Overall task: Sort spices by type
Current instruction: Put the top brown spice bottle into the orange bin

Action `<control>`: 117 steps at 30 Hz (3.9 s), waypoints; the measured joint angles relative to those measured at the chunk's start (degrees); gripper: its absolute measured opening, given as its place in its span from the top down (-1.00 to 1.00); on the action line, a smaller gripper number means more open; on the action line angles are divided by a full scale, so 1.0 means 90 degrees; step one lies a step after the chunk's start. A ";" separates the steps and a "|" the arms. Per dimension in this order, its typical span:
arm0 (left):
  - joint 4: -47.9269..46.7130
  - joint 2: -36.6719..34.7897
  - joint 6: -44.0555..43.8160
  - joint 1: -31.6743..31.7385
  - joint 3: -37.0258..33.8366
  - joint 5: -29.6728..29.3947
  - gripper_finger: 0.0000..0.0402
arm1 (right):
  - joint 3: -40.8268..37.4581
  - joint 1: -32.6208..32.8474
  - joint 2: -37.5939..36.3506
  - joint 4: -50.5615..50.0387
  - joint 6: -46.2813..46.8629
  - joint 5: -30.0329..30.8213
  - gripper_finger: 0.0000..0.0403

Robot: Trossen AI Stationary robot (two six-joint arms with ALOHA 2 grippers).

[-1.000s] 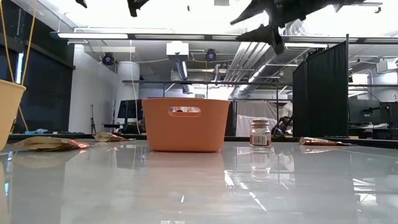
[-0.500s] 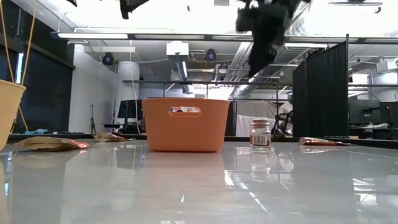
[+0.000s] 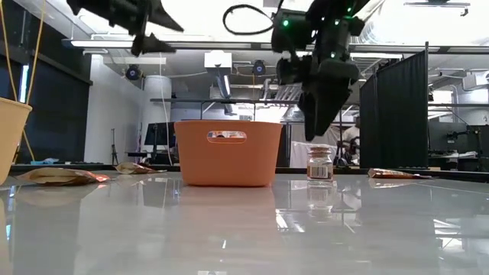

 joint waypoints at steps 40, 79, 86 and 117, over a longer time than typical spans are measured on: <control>-0.0227 0.0000 -0.0666 -0.0909 -0.1181 -0.0675 -0.68 | -0.0005 0.0250 0.0951 0.0084 0.0191 -0.0049 -0.61; -0.1184 -0.0921 0.0167 -0.0376 0.0174 0.0515 -0.68 | 0.2760 0.0600 0.0878 -0.0519 0.0364 0.0379 0.09; -0.1837 -0.0980 -0.0298 -0.0761 0.0169 0.0510 -0.68 | 0.3216 0.0877 0.2080 -0.0504 0.0168 0.0390 0.09; -0.1409 -0.1746 -0.1476 -0.2611 -0.0227 -0.1282 -0.68 | 0.4163 0.0879 0.2728 -0.1525 -0.0001 0.1117 -0.38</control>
